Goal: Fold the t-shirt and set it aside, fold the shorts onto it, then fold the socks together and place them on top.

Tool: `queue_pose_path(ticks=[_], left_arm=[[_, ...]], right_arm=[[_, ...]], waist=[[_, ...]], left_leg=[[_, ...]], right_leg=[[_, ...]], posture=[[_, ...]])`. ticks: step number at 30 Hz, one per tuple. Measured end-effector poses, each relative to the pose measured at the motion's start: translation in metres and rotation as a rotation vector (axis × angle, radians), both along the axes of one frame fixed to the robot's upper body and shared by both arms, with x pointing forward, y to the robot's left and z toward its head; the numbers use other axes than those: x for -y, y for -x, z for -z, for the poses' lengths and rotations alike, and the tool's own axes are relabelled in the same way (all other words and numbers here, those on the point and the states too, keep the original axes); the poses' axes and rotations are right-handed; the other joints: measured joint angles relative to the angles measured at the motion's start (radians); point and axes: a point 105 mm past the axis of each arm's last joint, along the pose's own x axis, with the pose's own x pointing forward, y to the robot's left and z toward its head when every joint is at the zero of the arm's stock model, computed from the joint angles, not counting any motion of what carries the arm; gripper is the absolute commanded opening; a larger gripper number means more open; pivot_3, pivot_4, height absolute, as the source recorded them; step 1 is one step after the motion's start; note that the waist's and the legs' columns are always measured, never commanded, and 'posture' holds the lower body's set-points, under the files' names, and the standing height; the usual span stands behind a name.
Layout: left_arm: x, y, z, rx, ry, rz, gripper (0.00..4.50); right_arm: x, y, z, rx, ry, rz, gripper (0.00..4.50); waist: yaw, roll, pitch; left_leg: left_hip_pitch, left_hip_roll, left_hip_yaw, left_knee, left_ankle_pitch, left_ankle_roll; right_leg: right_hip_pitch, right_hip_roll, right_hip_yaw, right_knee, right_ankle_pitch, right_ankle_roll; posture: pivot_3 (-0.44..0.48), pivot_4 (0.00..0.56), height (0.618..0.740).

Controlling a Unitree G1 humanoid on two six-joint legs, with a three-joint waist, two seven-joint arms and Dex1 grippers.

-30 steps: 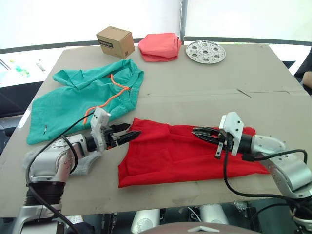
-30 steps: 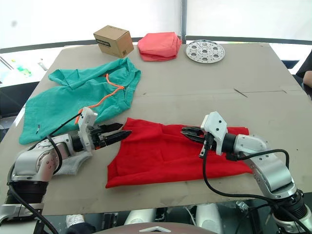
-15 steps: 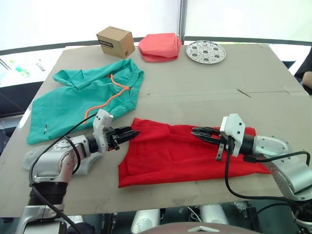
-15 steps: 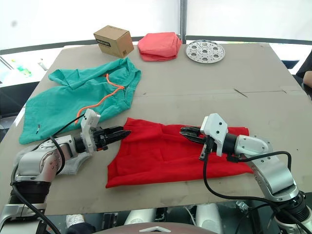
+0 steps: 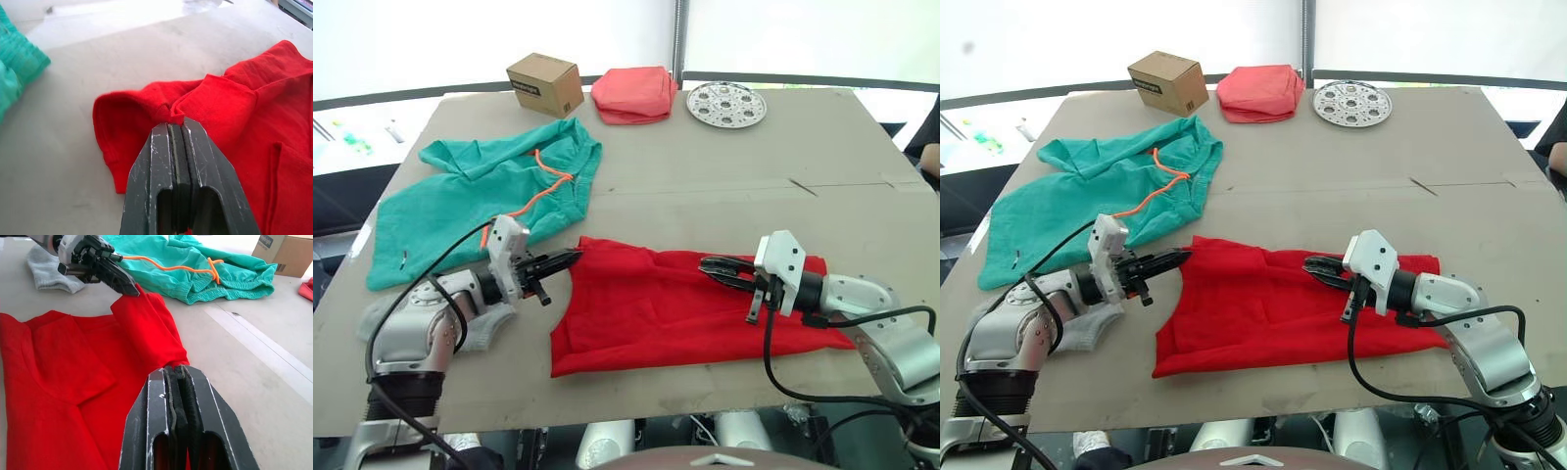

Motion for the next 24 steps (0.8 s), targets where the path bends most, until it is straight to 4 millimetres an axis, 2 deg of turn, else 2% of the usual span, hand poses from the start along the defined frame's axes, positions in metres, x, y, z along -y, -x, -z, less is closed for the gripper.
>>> queue_pose_path(ticks=[4,9,12,13,14,15,17,18,24], left_arm=[[0.005,0.011,-0.006,0.128,-0.060,0.070,0.05],[0.008,0.015,-0.011,0.262,-0.122,0.112,0.05],[0.010,0.017,-0.010,0.283,-0.133,0.136,1.01],[0.010,0.016,-0.009,0.281,-0.132,0.131,1.59],[0.010,0.014,-0.008,0.279,-0.133,0.123,1.95],[0.009,0.013,-0.007,0.275,-0.132,0.115,2.67],[0.007,0.011,-0.005,0.269,-0.130,0.100,3.59],[0.007,0.011,-0.005,0.267,-0.130,0.098,3.87],[0.001,0.009,0.006,0.189,-0.128,0.066,3.87]], right_arm=[[0.001,0.000,0.002,-0.009,0.003,0.006,0.00],[0.002,0.000,0.005,-0.015,0.009,0.014,0.00],[0.002,-0.001,0.005,-0.015,0.012,0.016,0.00],[0.002,-0.001,0.006,-0.016,0.012,0.017,0.00],[0.003,-0.001,0.006,-0.017,0.012,0.017,0.00],[0.003,-0.001,0.006,-0.020,0.013,0.019,0.00],[0.003,-0.002,0.008,-0.028,0.015,0.023,0.00],[0.003,-0.002,0.008,-0.029,0.016,0.024,0.00],[0.005,-0.001,0.011,-0.042,0.023,0.034,0.00]], waist=[[0.000,0.000,0.000],[0.001,0.000,0.000],[0.001,0.000,0.000],[0.001,0.000,0.000],[0.001,0.000,0.000],[0.001,0.000,0.000],[0.001,0.000,0.000],[0.001,0.000,0.000],[0.000,0.000,0.000]], left_leg=[[0.000,0.000,0.000,0.000,-0.001,-0.002],[0.000,0.000,0.000,0.000,-0.003,0.000],[0.000,0.000,0.000,0.000,-0.003,0.002],[0.000,0.000,0.000,0.000,-0.002,0.003],[0.000,0.000,0.000,0.000,-0.002,0.003],[0.000,0.000,0.000,0.000,-0.002,0.004],[0.000,0.000,0.000,0.000,-0.002,0.004],[0.000,0.000,0.000,0.000,-0.002,0.004],[0.000,0.000,0.000,0.000,-0.002,0.004]], right_leg=[[0.000,0.000,0.000,0.000,0.000,-0.002],[0.000,-0.001,0.000,0.000,-0.001,-0.002],[0.000,0.000,0.000,0.000,-0.001,-0.001],[0.000,0.000,-0.001,0.000,0.000,-0.001],[0.000,0.000,-0.001,0.000,0.000,0.000],[0.000,0.000,-0.001,0.000,0.000,0.000],[0.000,0.000,-0.001,0.000,0.000,0.000],[0.000,0.000,-0.001,0.000,0.000,0.000],[0.000,0.000,-0.001,0.000,0.000,0.000]], posture=[[0.000,0.150,0.736],[0.000,0.150,0.736],[0.000,0.150,0.736],[0.000,0.150,0.736],[0.000,0.150,0.736],[0.000,0.150,0.736],[0.000,0.150,0.736],[0.000,0.150,0.736],[0.000,0.150,0.736]])
